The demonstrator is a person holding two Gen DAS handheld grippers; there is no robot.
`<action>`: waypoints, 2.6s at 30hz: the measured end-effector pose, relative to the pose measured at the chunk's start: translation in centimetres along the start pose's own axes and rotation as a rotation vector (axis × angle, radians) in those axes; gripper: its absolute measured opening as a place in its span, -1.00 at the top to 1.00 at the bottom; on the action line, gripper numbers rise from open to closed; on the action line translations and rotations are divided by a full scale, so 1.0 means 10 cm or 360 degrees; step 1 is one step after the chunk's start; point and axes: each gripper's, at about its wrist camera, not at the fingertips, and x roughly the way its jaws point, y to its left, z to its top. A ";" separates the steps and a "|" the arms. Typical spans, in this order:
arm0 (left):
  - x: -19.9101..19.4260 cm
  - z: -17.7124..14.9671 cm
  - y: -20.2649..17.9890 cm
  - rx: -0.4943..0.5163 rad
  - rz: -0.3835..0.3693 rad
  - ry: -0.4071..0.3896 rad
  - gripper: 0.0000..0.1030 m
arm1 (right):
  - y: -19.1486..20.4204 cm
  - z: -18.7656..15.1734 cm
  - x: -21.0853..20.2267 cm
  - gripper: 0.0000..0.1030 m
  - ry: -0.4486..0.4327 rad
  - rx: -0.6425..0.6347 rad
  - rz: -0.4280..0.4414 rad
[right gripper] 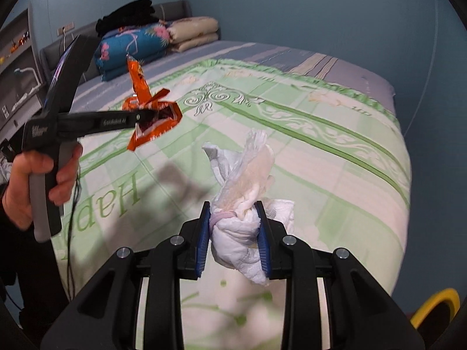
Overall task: Collect trash
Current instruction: 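Carry the wrapper in the left tool while the right tool carries the tissue to the bin, then open the left tool over the bin while the right tool opens to drop the tissue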
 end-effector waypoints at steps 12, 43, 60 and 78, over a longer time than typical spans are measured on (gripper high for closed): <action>-1.30 -0.40 -0.74 0.0191 -0.0235 -0.0263 0.27 | -0.26 -0.32 -1.20 0.47 -0.0290 0.0170 -0.0112; -1.98 -1.06 -3.08 0.0765 -0.0795 -0.0440 0.26 | -1.76 -1.55 -2.71 0.46 -0.0664 0.0791 -0.0604; -0.49 -1.72 -4.44 0.0914 -0.0959 0.0213 0.23 | -2.82 -2.26 -2.19 0.44 -0.0377 0.1234 -0.0705; -0.20 -1.62 -4.43 0.0770 -0.0938 0.0291 -0.48 | -3.08 -2.28 -2.15 -0.07 -0.0371 0.1385 -0.0740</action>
